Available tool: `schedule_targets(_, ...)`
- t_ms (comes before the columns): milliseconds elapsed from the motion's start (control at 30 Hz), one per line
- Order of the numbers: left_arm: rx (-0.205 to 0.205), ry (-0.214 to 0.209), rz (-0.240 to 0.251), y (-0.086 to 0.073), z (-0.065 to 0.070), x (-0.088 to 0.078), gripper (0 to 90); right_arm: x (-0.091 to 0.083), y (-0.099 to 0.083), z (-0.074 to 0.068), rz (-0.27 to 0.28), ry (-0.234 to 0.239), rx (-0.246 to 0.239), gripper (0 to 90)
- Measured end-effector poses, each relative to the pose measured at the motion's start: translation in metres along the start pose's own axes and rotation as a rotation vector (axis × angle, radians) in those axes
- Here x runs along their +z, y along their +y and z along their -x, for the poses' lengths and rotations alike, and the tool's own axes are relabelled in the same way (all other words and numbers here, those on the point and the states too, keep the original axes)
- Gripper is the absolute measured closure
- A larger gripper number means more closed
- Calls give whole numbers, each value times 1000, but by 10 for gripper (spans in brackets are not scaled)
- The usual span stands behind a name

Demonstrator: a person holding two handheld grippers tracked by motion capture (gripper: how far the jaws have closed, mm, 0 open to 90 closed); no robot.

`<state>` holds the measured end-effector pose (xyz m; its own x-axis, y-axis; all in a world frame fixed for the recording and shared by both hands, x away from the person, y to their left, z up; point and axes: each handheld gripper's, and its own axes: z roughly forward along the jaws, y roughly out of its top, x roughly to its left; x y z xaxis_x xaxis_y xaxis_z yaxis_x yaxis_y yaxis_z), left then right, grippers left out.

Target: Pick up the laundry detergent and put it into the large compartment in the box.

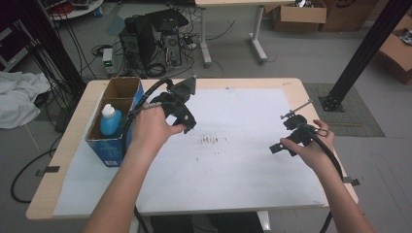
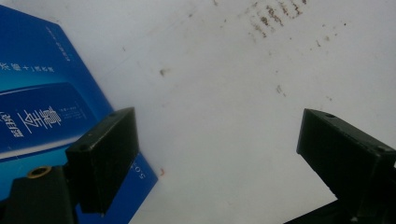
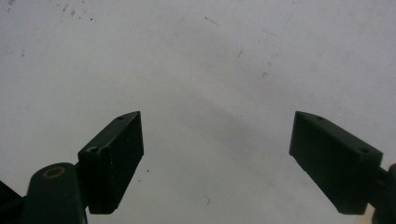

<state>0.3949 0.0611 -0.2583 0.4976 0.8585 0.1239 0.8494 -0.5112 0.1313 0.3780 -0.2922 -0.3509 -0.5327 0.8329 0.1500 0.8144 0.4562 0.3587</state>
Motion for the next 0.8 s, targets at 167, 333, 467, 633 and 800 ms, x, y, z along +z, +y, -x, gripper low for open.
schedule_targets(167,1,-3,2,0,0,0,136,0,0,1,1,-1,-3,178)
schedule_targets(333,2,-3,3,0,0,0,136,-1,2,-1,0,-1,-1,179)
schedule_targets(467,3,-4,1,1,0,0,136,-1,2,-1,2,0,-3,178)
schedule_targets(633,4,-6,1,0,1,0,136,-1,1,-1,0,-2,-3,178)
schedule_targets(800,2,-9,1,0,1,-1,137,-2,0,-1,3,-6,0,179)
